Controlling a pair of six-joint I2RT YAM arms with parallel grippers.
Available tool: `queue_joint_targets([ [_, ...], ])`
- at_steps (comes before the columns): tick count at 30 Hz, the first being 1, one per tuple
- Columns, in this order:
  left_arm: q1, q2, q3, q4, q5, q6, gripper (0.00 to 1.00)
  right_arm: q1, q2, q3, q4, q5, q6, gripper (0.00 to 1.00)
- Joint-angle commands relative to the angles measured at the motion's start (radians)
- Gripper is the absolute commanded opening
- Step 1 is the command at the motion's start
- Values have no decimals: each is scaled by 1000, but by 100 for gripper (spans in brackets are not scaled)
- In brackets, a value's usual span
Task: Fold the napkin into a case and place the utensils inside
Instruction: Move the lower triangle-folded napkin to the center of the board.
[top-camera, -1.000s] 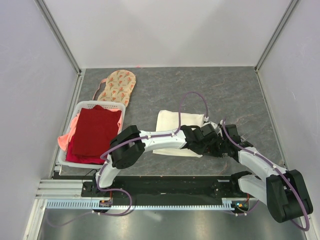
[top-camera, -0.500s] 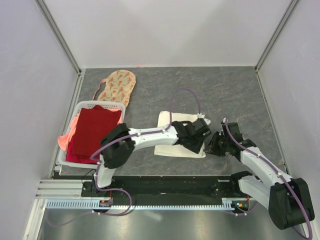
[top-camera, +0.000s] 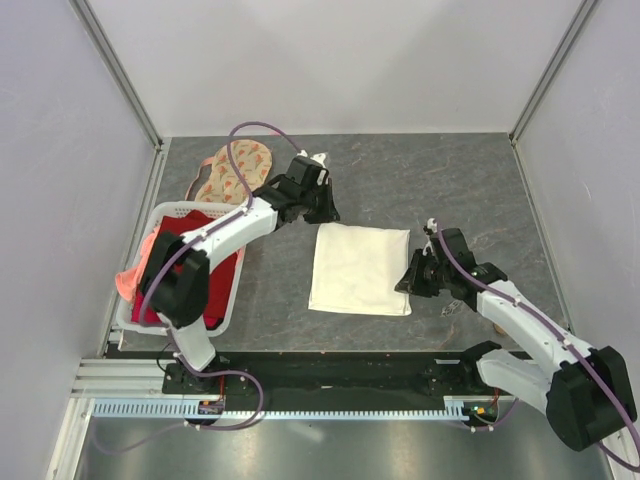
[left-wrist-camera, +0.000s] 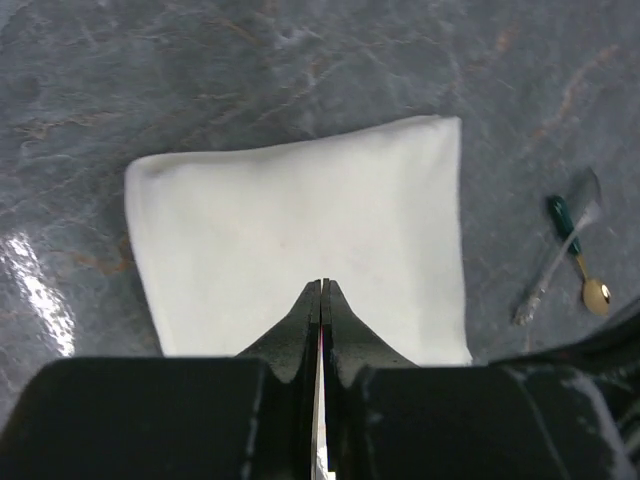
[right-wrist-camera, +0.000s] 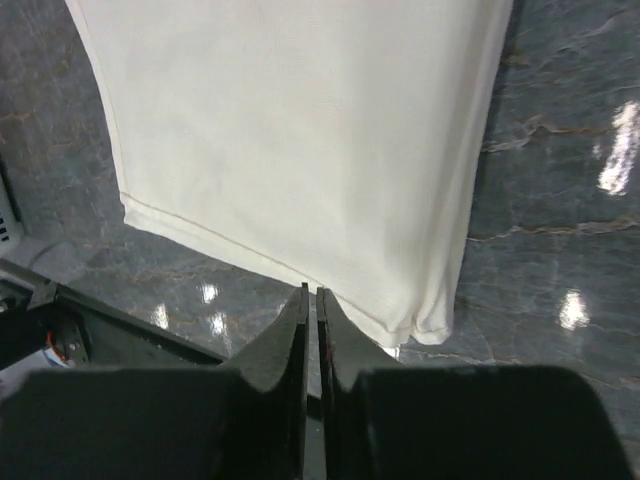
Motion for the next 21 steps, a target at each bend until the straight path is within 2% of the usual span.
queue_joint_targets([
  [1,44,135,30,53,79,10,3,10,50,-62,102,-91,51,8],
  [10,101,305,102,75,77,16,2,10,141,-111,104,117,54,1],
  [15,122,385,142,-13,43,12,2,6,233,-61,73,290,65,1],
  [17,121,376,93,-20,37,-2,2,4,268,-37,63,367,57,2],
  [21,121,248,-62,15,36,-31,2,3,328,21,55,426,16,4],
])
